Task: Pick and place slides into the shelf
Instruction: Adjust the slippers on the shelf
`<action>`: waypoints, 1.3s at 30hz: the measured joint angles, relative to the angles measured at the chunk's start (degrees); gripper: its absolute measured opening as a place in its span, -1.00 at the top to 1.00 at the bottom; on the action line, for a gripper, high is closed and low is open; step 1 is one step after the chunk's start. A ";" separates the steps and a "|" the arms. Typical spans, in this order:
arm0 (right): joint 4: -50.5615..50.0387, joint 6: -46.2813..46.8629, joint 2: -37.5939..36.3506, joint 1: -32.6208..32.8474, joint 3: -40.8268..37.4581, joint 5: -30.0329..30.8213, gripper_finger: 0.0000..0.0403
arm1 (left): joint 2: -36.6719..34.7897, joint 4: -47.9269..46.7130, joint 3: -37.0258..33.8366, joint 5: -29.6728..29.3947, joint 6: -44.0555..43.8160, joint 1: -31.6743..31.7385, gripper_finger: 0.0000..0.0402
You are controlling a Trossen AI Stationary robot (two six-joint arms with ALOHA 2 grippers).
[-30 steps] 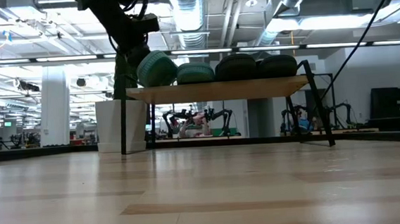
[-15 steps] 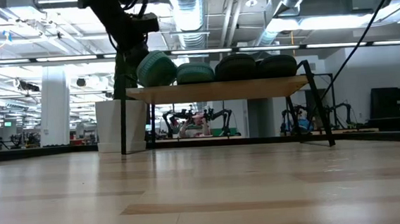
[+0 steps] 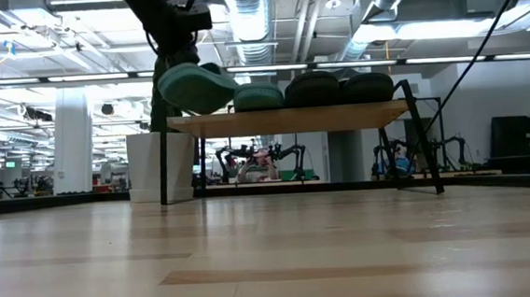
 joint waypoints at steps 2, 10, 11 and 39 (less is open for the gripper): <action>0.00 0.00 0.01 0.00 0.00 0.00 0.71 | 0.00 -0.94 0.00 -0.14 -0.43 0.00 1.00; 0.00 -0.02 0.46 0.00 -0.02 -0.04 0.71 | 0.00 -2.38 0.00 -0.07 -5.77 -0.13 1.00; 0.00 -0.02 0.46 0.00 -0.02 -0.04 0.71 | 0.00 -2.41 0.00 0.23 -6.19 -0.13 1.00; 0.00 -0.04 1.38 0.00 0.00 -0.17 0.71 | 0.00 -2.10 0.04 5.24 -14.95 -0.15 0.57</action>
